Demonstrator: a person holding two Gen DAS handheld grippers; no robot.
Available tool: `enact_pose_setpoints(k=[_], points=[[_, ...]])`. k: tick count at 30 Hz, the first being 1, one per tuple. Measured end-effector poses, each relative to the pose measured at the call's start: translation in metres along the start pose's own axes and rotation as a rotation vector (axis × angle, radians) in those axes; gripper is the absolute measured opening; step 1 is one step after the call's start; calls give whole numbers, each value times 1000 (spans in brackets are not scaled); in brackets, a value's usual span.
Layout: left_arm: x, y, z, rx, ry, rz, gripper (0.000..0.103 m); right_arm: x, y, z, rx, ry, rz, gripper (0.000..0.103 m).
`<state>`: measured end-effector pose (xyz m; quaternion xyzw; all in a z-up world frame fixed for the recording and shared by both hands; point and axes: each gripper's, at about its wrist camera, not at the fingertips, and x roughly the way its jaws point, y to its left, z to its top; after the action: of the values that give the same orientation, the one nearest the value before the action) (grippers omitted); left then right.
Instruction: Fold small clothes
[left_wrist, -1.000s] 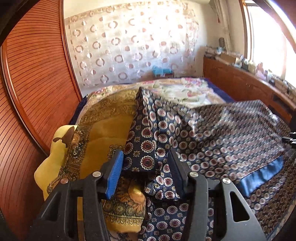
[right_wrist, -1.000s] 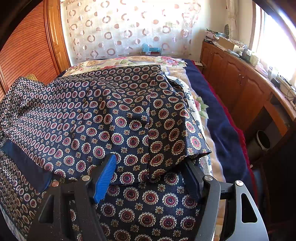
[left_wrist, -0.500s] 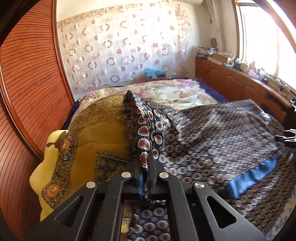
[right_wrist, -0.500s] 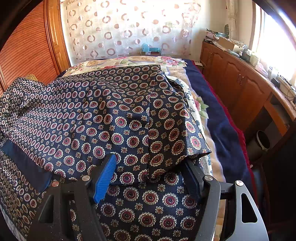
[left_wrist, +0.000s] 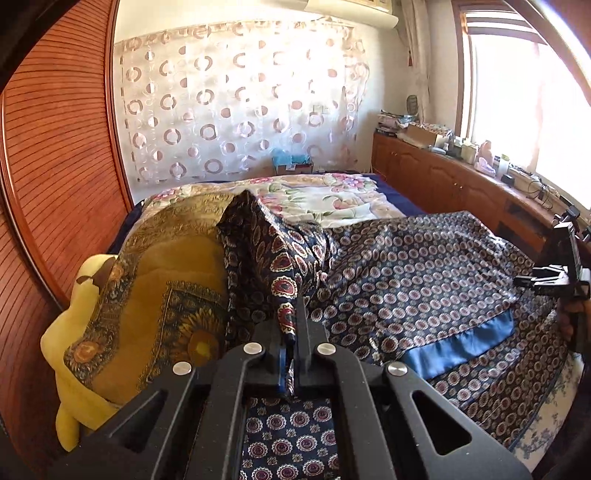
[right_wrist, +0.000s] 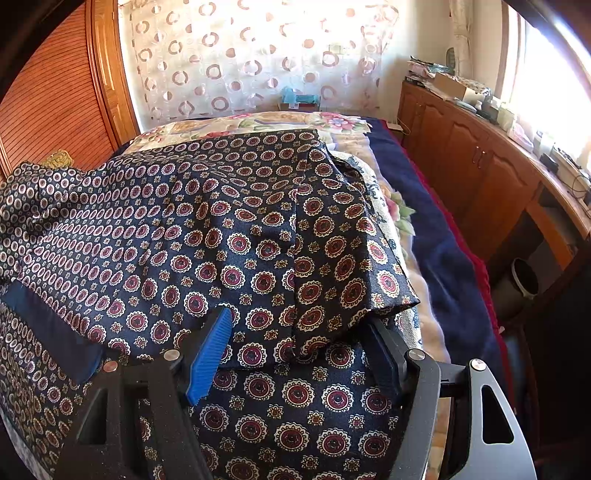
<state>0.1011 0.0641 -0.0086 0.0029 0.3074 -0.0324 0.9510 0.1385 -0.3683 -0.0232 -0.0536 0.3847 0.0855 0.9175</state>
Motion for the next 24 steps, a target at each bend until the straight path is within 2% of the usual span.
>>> enact_pose_setpoints(k=[4, 6, 9, 11, 14, 17, 24], points=[[11, 9, -8, -24, 25, 3, 3, -1, -7, 1, 46, -7, 31, 71], [12, 10, -11, -31, 27, 3, 3, -1, -12, 2, 70, -23, 39, 68], [9, 11, -15, -38, 19, -3, 3, -2, -20, 5, 92, -42, 35, 44], [6, 12, -15, -49, 7, -14, 3, 2, -22, 8, 82, -31, 38, 18], [0, 12, -14, -60, -7, -37, 3, 6, -18, 8, 38, -20, 29, 3], [-7, 13, -10, -72, -19, -53, 3, 0, -12, 7, 1, -48, 25, 1], [-42, 21, -1, -109, -83, -115, 3, -53, -11, 1, -39, -174, 19, 0]])
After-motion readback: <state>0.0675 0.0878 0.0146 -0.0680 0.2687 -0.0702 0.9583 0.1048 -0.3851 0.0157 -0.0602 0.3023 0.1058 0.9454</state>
